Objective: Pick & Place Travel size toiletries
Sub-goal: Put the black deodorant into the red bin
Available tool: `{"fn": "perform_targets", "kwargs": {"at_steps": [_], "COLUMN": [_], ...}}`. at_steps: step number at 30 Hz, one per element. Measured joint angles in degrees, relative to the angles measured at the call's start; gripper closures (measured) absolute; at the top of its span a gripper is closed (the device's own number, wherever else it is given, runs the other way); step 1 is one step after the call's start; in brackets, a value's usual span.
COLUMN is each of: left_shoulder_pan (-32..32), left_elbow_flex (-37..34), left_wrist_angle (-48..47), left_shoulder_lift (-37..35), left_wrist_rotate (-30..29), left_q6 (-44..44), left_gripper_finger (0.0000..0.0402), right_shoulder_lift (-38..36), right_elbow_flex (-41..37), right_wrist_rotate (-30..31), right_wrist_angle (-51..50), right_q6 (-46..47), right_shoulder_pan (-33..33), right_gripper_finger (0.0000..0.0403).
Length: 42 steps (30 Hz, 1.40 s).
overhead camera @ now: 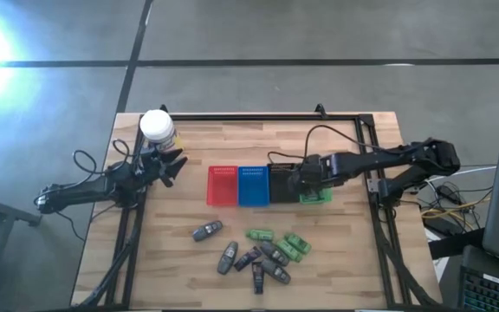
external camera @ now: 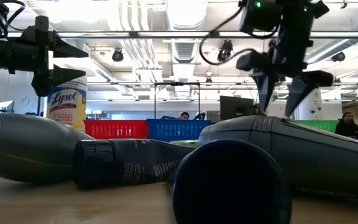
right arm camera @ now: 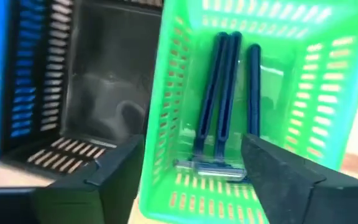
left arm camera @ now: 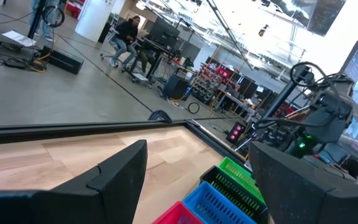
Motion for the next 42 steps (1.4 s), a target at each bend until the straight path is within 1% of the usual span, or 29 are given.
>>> {"fn": "perform_targets", "kwargs": {"at_steps": [3, 6, 9, 12, 14, 18, 19, 21, 24, 28, 30, 33, 35, 38, 42], "left_shoulder_pan": [0.0, 0.0, 0.0, 0.0, 0.0, 0.0, 0.0, 0.0, 0.0, 0.0, 0.0, 0.0, 0.0, 0.0, 0.0], "left_elbow_flex": [0.0, 0.0, 0.0, 0.0, 0.0, 0.0, 0.0, 0.0, 0.0, 0.0, 0.0, 0.0, 0.3, 3.2, 9.9], "left_wrist_angle": [0.0, 0.0, 0.1, 0.5, 1.0, 1.0, 1.1, 1.4, 1.4, 1.4, 1.5, 1.5, 1.0, -4.4, -16.9], "left_shoulder_lift": [0.0, 0.0, 0.0, 0.0, 0.0, 0.0, 0.0, 0.0, 0.0, 0.0, 0.0, 0.0, 0.4, 3.0, 10.8], "left_wrist_rotate": [0.0, 0.0, 0.0, 0.0, 0.0, 0.1, 0.0, 0.0, 0.0, 0.0, 0.0, 0.0, 2.0, 7.3, 12.8], "left_q6": [0.0, 0.0, -0.1, -1.4, -5.5, -20.6, -23.0, -25.1, -25.2, -25.2, -25.5, -28.4, -28.3, -25.8, -19.4], "left_gripper_finger": [0.0115, 0.0115, 0.0115, 0.0115, 0.0115, 0.0115, 0.0115, 0.0115, 0.0115, 0.0115, 0.0115, 0.0115, 0.0115, 0.0115, 0.0115], "right_shoulder_lift": [0.0, 0.1, 0.8, 1.9, 2.5, 3.9, 4.4, 6.0, 9.1, 13.9, 15.9, 17.7, 18.4, 18.5, 16.9], "right_elbow_flex": [2.1, 3.8, 4.3, 4.2, 4.3, 6.3, 6.7, 7.4, 8.3, 10.4, 11.9, 13.3, 13.9, 14.2, 13.4], "right_wrist_rotate": [-0.6, -5.8, -12.1, -15.1, -15.8, -16.1, -16.1, -16.1, -16.1, -16.3, -16.3, -16.3, -16.0, -15.9, -15.9], "right_wrist_angle": [0.5, 1.8, 1.8, 2.3, 2.8, 3.5, 3.5, 3.6, 3.6, 3.5, 3.7, 3.4, 2.6, 1.8, 1.4], "right_q6": [-8.3, -15.4, -17.3, -17.3, -17.3, -17.6, -17.7, -17.9, -18.4, -18.4, -18.4, -18.4, -18.3, -18.0, -15.1], "right_shoulder_pan": [0.6, 1.4, 2.3, 4.4, 6.8, 12.6, 14.0, 16.7, 20.0, 22.6, 23.4, 24.2, 24.4, 24.5, 24.6], "right_gripper_finger": [0.0115, 0.0109, 0.0113, 0.0123, 0.0131, 0.0142, 0.0143, 0.0144, 0.0137, 0.0120, 0.0112, 0.0101, 0.0097, 0.0093, 0.0094]}}
